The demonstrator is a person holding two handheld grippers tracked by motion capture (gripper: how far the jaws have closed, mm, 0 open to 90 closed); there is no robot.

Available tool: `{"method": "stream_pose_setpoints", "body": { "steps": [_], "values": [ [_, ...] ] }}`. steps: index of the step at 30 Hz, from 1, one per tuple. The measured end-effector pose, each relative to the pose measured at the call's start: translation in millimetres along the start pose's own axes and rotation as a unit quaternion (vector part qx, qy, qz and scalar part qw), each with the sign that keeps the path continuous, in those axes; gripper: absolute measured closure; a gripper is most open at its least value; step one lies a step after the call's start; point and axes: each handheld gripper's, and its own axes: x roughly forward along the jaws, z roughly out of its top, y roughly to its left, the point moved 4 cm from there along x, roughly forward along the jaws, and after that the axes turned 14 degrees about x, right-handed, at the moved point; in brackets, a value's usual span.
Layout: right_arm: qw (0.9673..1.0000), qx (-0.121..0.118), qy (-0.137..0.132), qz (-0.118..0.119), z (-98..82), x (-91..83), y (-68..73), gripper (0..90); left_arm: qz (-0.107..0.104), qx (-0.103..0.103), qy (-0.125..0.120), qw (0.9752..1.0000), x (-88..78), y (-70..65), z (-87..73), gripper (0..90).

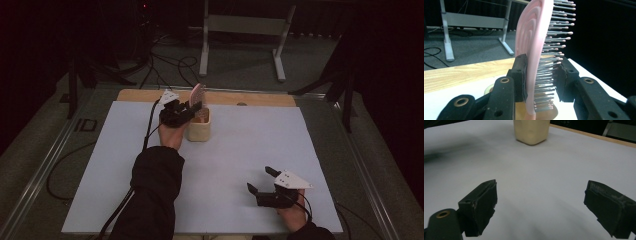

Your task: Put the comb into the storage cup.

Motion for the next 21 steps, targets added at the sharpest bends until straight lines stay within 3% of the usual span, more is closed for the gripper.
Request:
{"method": "stream_pose_setpoints", "body": {
  "steps": [13,21],
  "values": [
    [1.0000,0.001,-0.001,0.000,0.1,-0.2,-0.2,11.4,0.003,0.006,0.006,1.0000,-3.8,4.4,-0.9,64.6],
    [1.0000,-0.002,0.001,-0.001,-0.2,0.1,0.2,11.4,0.011,-0.001,0.003,0.9999,-11.5,12.0,-6.0,59.7]
  ]
}}
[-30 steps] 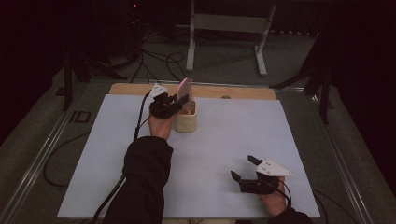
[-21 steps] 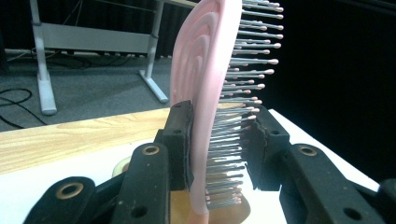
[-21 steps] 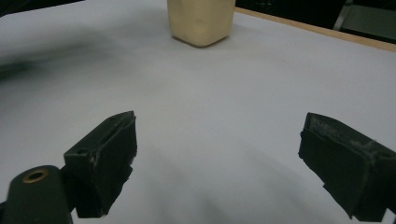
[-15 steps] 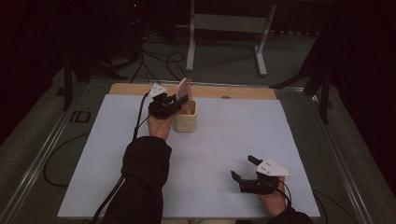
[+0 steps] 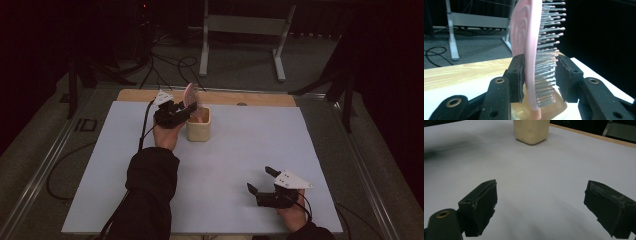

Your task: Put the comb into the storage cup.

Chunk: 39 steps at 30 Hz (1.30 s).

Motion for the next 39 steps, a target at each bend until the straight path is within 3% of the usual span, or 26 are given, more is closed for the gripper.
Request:
{"method": "stream_pose_setpoints", "body": {
  "steps": [7,13,23,39],
  "values": [
    [1.0000,0.000,0.001,-0.001,-0.2,0.2,0.3,11.4,0.013,-0.009,0.014,0.9998,-6.8,10.0,-6.2,48.6],
    [1.0000,-0.001,0.001,-0.001,-0.2,0.3,0.4,11.4,0.030,-0.014,0.020,0.9993,-10.4,14.5,-10.8,32.9],
    [1.0000,-0.001,0.002,-0.001,-0.3,0.3,0.4,11.4,0.050,-0.003,0.035,0.9981,-13.5,15.2,-10.6,16.5],
    [1.0000,-0.002,0.004,-0.001,-0.7,0.9,0.6,11.4,0.067,0.027,0.069,0.9951,-21.4,13.6,-8.1,0.3]
  ]
}}
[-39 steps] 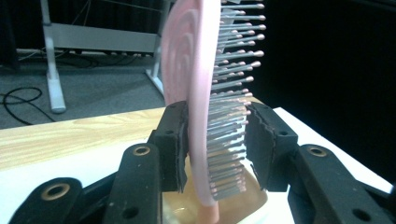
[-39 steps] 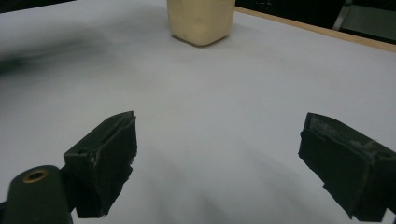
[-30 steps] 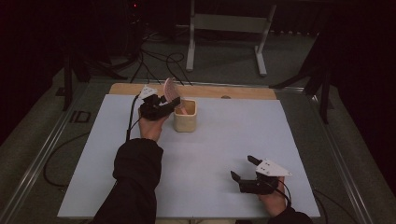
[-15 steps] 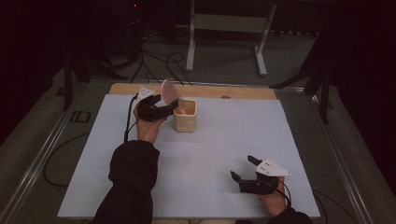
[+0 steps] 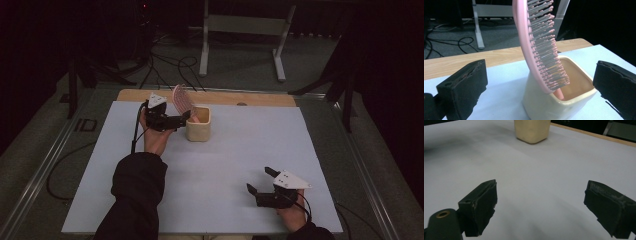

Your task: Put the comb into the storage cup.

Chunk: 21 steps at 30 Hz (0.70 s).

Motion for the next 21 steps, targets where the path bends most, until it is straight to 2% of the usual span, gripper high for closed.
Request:
{"method": "stream_pose_setpoints", "body": {
  "steps": [5,13,21],
  "values": [
    [1.0000,-0.001,0.000,0.001,-0.1,0.3,-0.1,11.4,0.005,0.007,0.001,1.0000,-5.6,1.7,2.8,0.2],
    [1.0000,-0.001,0.000,0.001,-0.2,0.5,0.0,11.4,0.011,0.016,0.016,0.9997,-13.3,2.5,4.6,0.2],
    [1.0000,-0.001,0.000,0.001,-0.2,0.5,0.0,11.4,0.006,0.030,0.007,0.9995,-25.6,1.6,9.5,0.2]
  ]
}}
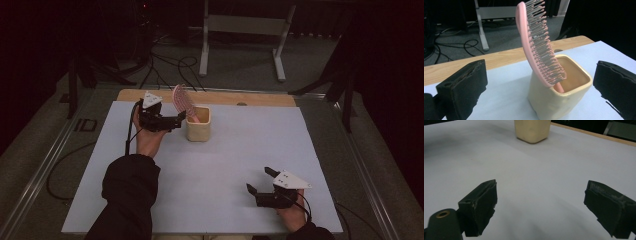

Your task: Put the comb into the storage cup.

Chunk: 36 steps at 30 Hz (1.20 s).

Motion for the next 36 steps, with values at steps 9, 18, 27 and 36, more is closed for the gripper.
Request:
{"method": "stream_pose_setpoints", "body": {
  "steps": [9,18,27,36],
  "values": [
    [1.0000,0.000,0.000,0.000,0.0,0.0,0.0,11.4,-0.012,0.009,-0.008,0.9999,-14.7,0.8,-0.2,0.3],
    [1.0000,0.001,-0.001,-0.001,0.2,-0.3,0.0,11.4,-0.014,0.009,-0.014,0.9998,-37.1,7.8,-7.7,0.3],
    [1.0000,0.002,-0.001,-0.002,0.3,-0.7,-0.1,11.4,-0.018,0.012,-0.008,0.9997,-55.9,8.6,-30.0,0.3],
    [1.0000,0.004,-0.005,0.000,1.0,-1.8,-0.4,11.4,-0.022,0.018,-0.008,0.9996,-77.8,1.2,-63.9,0.3]
  ]
}}
